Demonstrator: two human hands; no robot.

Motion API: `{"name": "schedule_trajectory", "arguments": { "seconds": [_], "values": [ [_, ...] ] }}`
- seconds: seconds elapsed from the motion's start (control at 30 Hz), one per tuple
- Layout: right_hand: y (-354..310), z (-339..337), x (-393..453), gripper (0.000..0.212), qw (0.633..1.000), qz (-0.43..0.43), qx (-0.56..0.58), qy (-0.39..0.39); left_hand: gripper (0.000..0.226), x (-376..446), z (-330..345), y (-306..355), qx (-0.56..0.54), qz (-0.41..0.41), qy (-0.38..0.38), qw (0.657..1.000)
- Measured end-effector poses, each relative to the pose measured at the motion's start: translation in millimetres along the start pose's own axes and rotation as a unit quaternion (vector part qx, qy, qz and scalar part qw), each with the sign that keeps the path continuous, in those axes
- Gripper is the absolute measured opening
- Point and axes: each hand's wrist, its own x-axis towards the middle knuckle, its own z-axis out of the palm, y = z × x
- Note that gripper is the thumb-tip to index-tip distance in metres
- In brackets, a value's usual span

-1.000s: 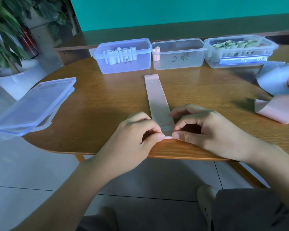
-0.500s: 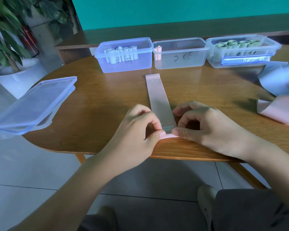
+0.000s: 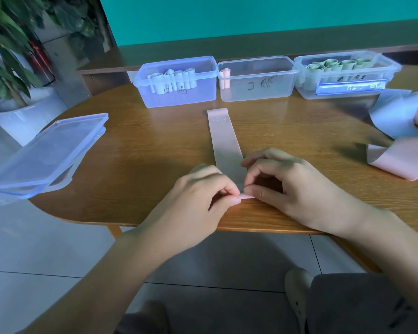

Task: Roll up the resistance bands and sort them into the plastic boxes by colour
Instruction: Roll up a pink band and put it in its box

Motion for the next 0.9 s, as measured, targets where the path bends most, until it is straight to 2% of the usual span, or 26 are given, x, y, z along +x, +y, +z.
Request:
{"name": "schedule_trajectory", "arguments": {
  "seconds": [0.2, 0.37, 0.47, 0.67, 0.9],
  "values": [
    [6, -6, -4, 0.024, 0.998, -0.043, -0.010, -0.032, 0.020, 0, 1, 4, 0.026, -0.013, 0.021, 0.999],
    [8, -3, -5, 0.024, 0.998, -0.057, -0.038, -0.006, 0.017, -1, 6, 3, 0.078, -0.004, 0.050, 0.996],
    [6, -1, -5, 0.025, 0.997, -0.063, -0.054, -0.001, 0.018, -1, 7, 2, 0.069, 0.009, 0.058, 0.996],
    [5, 1, -7, 0.034, 0.990, -0.081, -0.111, 0.005, 0.018, -1, 5, 3, 0.069, 0.009, 0.035, 0.997],
    [3, 6, -8, 0.032, 0.984, -0.094, -0.136, 0.071, 0.021, 0, 3, 1, 0.057, -0.017, 0.027, 0.998]
  ]
}}
